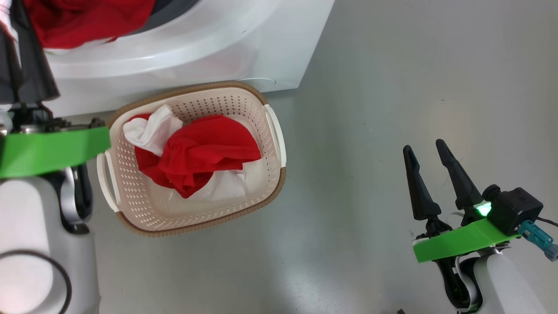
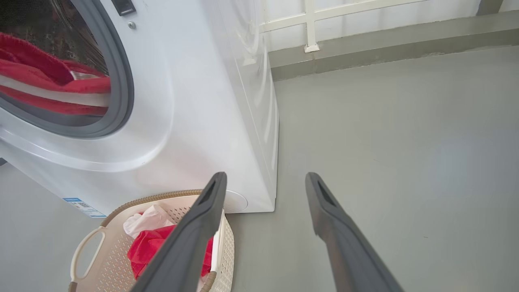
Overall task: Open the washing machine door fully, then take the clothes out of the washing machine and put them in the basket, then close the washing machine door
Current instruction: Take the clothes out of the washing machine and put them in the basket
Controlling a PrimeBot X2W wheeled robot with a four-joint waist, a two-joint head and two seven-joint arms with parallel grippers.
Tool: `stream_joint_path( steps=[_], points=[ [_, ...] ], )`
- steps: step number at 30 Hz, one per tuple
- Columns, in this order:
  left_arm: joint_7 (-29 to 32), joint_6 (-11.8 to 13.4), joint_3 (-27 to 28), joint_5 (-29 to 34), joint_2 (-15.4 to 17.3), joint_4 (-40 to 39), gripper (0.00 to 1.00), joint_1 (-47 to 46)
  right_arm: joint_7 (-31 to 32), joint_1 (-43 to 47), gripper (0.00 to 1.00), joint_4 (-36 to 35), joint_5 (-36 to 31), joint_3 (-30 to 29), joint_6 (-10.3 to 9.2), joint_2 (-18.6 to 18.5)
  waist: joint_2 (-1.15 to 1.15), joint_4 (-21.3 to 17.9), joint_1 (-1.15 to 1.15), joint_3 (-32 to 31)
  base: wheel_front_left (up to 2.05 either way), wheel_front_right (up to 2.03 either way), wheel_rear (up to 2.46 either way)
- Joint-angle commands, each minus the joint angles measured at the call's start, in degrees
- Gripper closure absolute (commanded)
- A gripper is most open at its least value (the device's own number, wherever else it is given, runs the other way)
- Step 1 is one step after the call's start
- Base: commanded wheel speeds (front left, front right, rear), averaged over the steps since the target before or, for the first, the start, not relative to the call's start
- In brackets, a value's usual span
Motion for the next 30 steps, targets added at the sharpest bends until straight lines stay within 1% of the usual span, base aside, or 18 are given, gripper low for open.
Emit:
stream_joint_path(
  steps=[1,7,15,18,20,25,30],
  points=[
    [-0.27,-0.69,1.52,0.66,1.37,-3.44,1.00,1.83,-0.36,0.93,0.00,-1.40,-1.17,0.83,0.42,-0.47,0.00,0.13,0.00,0.00,0.00,0.00,0.00],
    [-0.27,-1.27,1.51,0.71,0.77,-9.02,1.00,3.55,-0.36,0.83,0.00,-1.45,-1.11,0.78,0.42,-0.40,0.00,0.31,0.00,0.07,0.00,0.00,0.00],
    [-0.27,-1.10,1.45,0.52,0.21,-17.53,1.00,5.31,-0.36,0.74,0.00,-1.52,-1.05,0.63,0.42,-0.26,0.00,0.27,0.00,0.09,0.00,0.00,0.00],
    [-0.27,-0.82,0.98,0.72,0.15,-19.13,1.00,5.87,-0.36,0.73,0.00,-1.61,-1.05,0.58,0.42,-0.22,0.00,0.27,0.00,0.20,0.00,0.00,0.00],
    [-0.27,-0.58,0.72,0.61,0.12,-18.72,1.00,6.51,-0.36,0.71,0.00,-1.61,-1.05,0.56,0.42,-0.18,0.00,0.29,0.00,0.24,0.00,0.00,0.00],
    [-0.27,-0.60,0.83,-0.11,0.08,-14.83,1.00,8.02,-0.36,0.59,0.00,-1.56,-0.99,1.03,0.42,-0.10,0.00,-0.04,0.00,0.44,0.00,0.00,0.00],
    [-0.27,-0.82,0.39,-0.71,0.06,-8.82,1.00,9.33,-0.36,0.47,0.00,-1.67,-0.89,1.35,0.42,0.00,0.00,-0.42,0.00,1.23,0.00,0.00,0.00]
  ],
)
